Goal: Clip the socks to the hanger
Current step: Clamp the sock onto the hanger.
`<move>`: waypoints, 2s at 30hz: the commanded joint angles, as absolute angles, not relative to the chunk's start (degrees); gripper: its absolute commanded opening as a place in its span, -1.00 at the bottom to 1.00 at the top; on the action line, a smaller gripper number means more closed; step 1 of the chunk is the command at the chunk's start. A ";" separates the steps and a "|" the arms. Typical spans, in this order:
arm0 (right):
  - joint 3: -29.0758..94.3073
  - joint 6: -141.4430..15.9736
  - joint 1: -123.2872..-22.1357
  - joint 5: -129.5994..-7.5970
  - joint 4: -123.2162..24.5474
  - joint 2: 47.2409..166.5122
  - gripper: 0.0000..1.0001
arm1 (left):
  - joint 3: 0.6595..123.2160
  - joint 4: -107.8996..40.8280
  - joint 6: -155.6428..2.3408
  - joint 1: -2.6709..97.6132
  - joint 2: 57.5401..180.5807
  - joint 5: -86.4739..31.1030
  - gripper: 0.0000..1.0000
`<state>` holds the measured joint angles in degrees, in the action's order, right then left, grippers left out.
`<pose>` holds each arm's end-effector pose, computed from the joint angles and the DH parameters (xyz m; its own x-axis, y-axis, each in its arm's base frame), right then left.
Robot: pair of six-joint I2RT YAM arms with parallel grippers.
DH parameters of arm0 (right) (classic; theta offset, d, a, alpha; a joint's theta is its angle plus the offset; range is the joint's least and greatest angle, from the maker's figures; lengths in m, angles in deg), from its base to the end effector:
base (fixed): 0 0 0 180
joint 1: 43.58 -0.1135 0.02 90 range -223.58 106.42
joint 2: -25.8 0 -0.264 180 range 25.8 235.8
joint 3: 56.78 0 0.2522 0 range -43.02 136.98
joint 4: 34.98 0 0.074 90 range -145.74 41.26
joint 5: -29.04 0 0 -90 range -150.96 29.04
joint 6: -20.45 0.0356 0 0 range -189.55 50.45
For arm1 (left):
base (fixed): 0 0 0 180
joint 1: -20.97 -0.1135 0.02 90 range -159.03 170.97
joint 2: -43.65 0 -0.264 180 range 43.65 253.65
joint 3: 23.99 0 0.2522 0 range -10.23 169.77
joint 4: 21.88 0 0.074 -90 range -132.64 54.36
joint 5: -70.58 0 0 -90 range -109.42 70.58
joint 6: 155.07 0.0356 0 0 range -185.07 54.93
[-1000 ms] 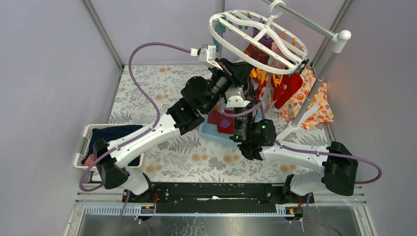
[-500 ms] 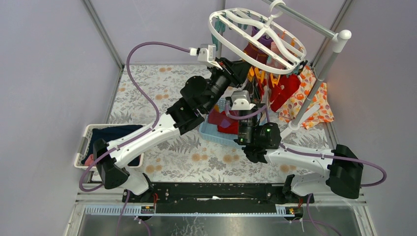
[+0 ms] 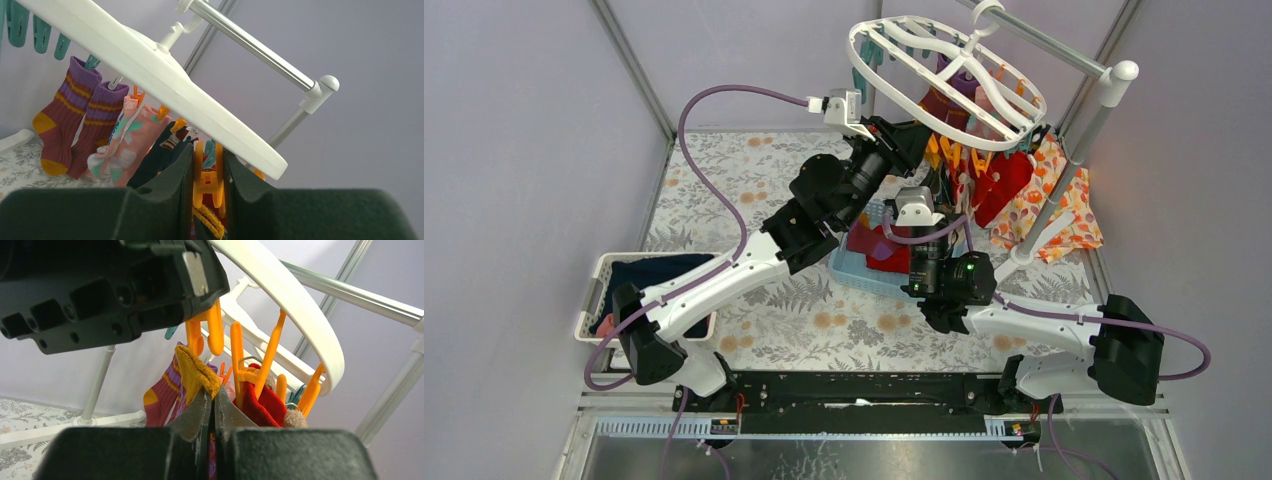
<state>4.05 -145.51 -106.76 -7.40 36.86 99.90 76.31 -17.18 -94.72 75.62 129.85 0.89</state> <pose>0.1351 0.2037 0.3907 0.4240 -0.4384 -0.7924 0.2908 0.8946 -0.3393 0.2119 -0.2773 0.4730 -0.1223 -0.6294 -0.7674 0.5918 0.5744 -0.5655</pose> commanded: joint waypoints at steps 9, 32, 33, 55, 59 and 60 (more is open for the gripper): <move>3.83 -144.11 -106.51 -6.03 48.69 97.28 -1.00 | 76.48 -17.58 -94.24 75.29 128.38 4.34 -0.97; 4.51 -143.39 -106.51 -7.57 48.69 99.60 -1.00 | 77.42 -19.52 -96.78 75.34 129.11 3.51 -0.97; 4.21 -143.55 -106.51 -7.57 48.67 99.50 -1.00 | 77.05 -19.10 -96.85 75.22 129.13 3.51 -0.97; 4.77 -150.81 -107.21 -12.27 48.65 99.76 -1.00 | 81.60 -20.28 -101.06 72.61 133.50 1.79 -1.00; 7.07 -152.87 -107.21 -14.01 48.71 98.57 -1.00 | 86.98 -22.64 -101.71 73.03 135.78 2.35 -1.00; 7.48 -153.33 -107.22 -13.96 48.69 98.64 -1.00 | 87.97 -23.30 -101.91 73.19 136.22 2.56 -1.00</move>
<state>3.02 -149.67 -106.92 -11.33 36.84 101.19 82.89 -20.28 -100.27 73.16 134.02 0.32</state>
